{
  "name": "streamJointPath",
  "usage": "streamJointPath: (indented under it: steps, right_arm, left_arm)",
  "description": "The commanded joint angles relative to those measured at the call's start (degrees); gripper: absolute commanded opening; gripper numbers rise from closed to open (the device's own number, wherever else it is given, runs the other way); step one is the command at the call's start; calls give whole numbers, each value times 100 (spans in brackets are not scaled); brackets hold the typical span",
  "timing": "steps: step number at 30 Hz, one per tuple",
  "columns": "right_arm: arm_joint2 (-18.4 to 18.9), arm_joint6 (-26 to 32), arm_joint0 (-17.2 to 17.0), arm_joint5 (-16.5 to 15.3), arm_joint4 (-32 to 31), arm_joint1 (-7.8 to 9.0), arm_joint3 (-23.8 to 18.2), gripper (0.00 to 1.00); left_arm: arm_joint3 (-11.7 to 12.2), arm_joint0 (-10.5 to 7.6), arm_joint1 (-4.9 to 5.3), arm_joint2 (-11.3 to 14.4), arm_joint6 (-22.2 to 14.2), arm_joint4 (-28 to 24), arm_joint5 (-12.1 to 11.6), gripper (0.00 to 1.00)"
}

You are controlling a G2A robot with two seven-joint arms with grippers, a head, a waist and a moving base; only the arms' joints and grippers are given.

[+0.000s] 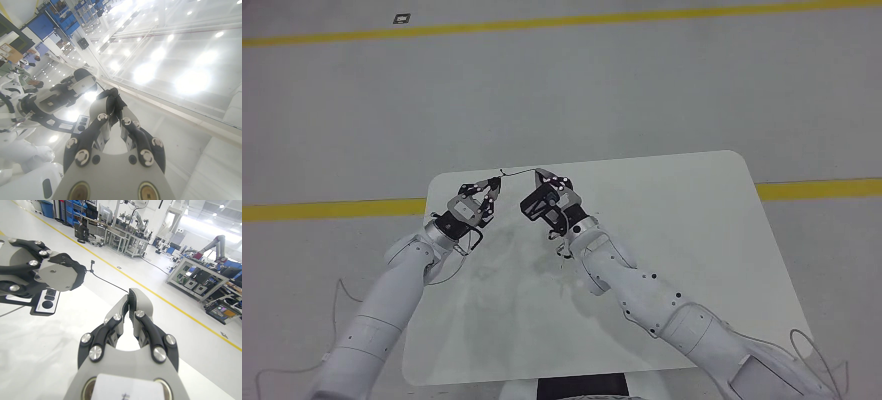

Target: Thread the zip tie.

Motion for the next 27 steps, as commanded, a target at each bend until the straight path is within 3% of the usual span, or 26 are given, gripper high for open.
streamJointPath:
  steps: [1, 25, 27]
  right_arm:
    - [6, 5, 0, 7, 0, 14, -17, 0]
    - [71, 33, -51, 38, 0, 120, -191, 0]
    - [73, 47, -55, 46, 0, 121, -195, 44]
  left_arm:
    - [0, 0, 0, 0, 0, 0, 0, 0]
    - [0, 0, 0, 0, 0, 0, 0, 0]
    - [0, 0, 0, 0, 0, 0, 0, 0]
